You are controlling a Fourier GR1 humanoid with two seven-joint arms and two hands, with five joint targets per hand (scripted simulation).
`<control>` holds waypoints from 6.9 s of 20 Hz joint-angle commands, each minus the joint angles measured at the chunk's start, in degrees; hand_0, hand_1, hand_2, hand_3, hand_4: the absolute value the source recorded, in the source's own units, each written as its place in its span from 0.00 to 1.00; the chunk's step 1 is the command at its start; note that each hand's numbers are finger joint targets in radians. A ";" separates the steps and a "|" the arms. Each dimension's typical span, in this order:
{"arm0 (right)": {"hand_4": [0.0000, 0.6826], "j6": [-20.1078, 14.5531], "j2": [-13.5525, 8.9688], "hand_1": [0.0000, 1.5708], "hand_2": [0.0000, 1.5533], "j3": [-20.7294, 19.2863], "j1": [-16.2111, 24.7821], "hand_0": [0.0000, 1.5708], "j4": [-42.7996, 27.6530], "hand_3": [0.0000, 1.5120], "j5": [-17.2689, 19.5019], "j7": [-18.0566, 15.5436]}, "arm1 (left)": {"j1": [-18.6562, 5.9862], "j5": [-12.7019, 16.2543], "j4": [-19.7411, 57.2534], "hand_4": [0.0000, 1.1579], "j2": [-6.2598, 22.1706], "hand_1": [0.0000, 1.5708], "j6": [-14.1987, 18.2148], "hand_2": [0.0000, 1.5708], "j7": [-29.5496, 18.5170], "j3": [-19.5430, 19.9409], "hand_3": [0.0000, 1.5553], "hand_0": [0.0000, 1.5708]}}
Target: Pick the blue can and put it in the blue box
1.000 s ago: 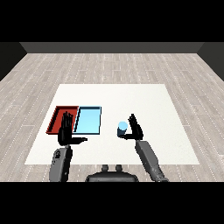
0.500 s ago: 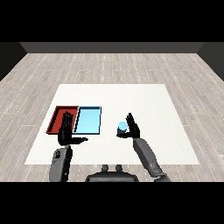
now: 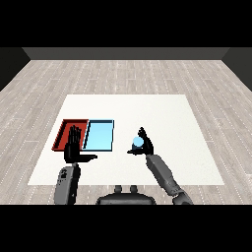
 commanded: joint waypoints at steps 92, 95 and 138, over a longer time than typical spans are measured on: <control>0.90 -13.14 0.02 0.90 0.93 11.33 -8.80 0.90 -21.26 0.93 10.62 9.73 | -25.48 10.35 30.18 0.00 -2.87 0.00 21.77 0.00 4.43 -32.15 0.00 0.00; 0.90 -17.13 0.02 0.89 0.93 16.62 -10.13 0.89 -22.90 0.92 10.31 12.59 | -25.77 13.06 35.72 0.00 -2.87 0.00 19.53 0.00 -2.87 -32.90 0.00 0.00; 0.00 -16.45 -0.01 0.00 0.00 17.45 -7.12 0.00 -28.96 0.00 5.89 14.78 | -25.15 8.10 33.67 0.97 -2.84 1.00 32.05 0.97 1.09 -32.40 0.93 1.00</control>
